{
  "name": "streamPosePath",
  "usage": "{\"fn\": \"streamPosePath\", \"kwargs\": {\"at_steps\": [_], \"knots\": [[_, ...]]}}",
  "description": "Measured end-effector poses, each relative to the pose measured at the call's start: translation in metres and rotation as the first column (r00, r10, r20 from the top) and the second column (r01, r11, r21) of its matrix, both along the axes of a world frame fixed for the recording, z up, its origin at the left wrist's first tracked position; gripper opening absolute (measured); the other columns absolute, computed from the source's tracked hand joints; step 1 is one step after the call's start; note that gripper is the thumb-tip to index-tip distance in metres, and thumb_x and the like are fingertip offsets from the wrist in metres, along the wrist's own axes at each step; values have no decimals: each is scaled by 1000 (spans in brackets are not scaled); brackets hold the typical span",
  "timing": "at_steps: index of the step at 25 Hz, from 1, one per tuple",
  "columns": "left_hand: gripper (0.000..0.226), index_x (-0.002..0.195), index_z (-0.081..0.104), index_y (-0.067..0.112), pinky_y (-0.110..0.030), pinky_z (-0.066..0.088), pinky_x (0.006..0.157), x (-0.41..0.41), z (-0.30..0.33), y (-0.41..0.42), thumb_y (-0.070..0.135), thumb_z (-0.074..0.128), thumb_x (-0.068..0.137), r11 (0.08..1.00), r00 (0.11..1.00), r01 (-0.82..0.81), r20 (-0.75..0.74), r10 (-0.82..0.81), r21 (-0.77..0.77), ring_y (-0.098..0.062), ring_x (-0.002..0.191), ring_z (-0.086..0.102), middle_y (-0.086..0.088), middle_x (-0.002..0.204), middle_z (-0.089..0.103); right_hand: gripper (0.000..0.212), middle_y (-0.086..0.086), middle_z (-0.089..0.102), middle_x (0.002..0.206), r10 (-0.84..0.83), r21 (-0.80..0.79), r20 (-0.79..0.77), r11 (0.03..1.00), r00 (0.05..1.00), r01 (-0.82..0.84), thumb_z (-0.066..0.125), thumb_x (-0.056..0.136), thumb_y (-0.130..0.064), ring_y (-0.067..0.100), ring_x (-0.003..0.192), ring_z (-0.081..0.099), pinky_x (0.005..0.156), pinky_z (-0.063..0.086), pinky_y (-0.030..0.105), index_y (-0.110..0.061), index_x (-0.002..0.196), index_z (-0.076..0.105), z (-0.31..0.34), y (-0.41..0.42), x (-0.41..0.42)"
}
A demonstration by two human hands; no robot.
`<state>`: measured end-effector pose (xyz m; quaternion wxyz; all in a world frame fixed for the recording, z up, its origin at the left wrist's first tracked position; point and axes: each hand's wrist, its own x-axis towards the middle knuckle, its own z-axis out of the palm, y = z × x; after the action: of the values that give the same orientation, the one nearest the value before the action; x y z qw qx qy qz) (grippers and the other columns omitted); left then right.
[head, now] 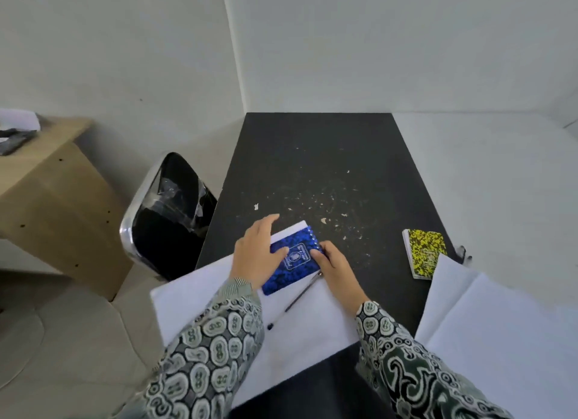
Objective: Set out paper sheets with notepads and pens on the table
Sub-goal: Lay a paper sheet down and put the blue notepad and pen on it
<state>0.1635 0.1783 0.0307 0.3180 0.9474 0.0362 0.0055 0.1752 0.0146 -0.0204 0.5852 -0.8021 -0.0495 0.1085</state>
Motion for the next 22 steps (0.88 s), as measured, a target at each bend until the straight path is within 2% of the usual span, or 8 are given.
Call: {"fn": "streamPosePath", "kwargs": {"at_steps": [3, 6, 9, 10, 12, 14, 17, 22], "knots": [[49, 135, 37, 19, -33, 26, 110, 1, -51, -9, 25, 52, 88, 999, 993, -45, 111, 44, 6, -20, 139, 28, -1, 146, 36, 20, 4, 59, 80, -280, -1, -90, 960, 956, 281, 44, 94, -20, 18, 76, 55, 67, 41, 29, -3, 86, 52, -36, -4, 30], [61, 141, 28, 26, -30, 3, 117, -2, -98, -8, 49, 23, 85, 997, 999, 34, -1, -34, 68, -12, 145, -1, 7, 157, 12, 24, 4, 55, 83, -465, -54, -83, 885, 881, 462, 40, 96, -20, 22, 82, 51, 69, 35, 31, 1, 96, 52, -48, -9, 67], [71, 143, 4, 42, -32, -10, 113, 14, -129, -1, 57, 0, 73, 977, 991, 110, -97, -93, 182, -3, 138, -16, 17, 153, -9, 26, 7, 51, 86, -480, -133, -43, 872, 876, 471, 39, 96, -20, 23, 82, 47, 65, 27, 26, 3, 98, 51, -50, -9, 106], [67, 141, 1, 46, -34, -5, 114, 19, -137, 1, 58, 2, 75, 966, 992, 107, -97, -86, 234, -4, 140, -10, 17, 153, -6, 26, 7, 50, 85, -460, -169, -25, 877, 887, 450, 39, 96, -20, 23, 80, 46, 61, 24, 26, 4, 98, 51, -52, -9, 116], [54, 137, 22, 43, -44, 21, 113, 27, -151, 2, 56, 12, 86, 934, 998, 69, -10, -70, 352, -17, 142, 23, 6, 152, 30, 26, 7, 50, 81, -424, -224, -3, 883, 906, 413, 41, 95, -21, 26, 79, 47, 57, 21, 28, 3, 95, 51, -60, -9, 132], [50, 131, 40, 40, -46, 29, 94, 37, -157, 4, 51, 10, 92, 909, 998, 61, -1, -66, 411, -24, 122, 40, -2, 132, 57, 29, 9, 53, 87, -384, -300, 4, 880, 923, 368, 43, 94, -28, 32, 87, 52, 64, 28, 29, 0, 97, 50, -67, -11, 140], [48, 130, 45, 40, -41, 34, 82, 46, -161, 9, 51, 23, 89, 853, 992, 23, 97, -85, 522, -20, 102, 42, 0, 119, 63, 41, 15, 46, 116, -281, -514, 67, 813, 957, 275, 46, 91, -38, 33, 109, 44, 82, 39, 40, -6, 118, 48, -75, -20, 139], [54, 133, 45, 34, -33, 45, 66, 57, -160, 9, 50, 33, 83, 862, 986, -16, 153, -72, 506, -19, 82, 48, 1, 106, 64, 43, 2, 48, 109, -216, -389, 304, 861, 928, 328, 54, 87, -26, 12, 98, 38, 90, 35, 29, -14, 127, 43, -88, -33, 97]]}}
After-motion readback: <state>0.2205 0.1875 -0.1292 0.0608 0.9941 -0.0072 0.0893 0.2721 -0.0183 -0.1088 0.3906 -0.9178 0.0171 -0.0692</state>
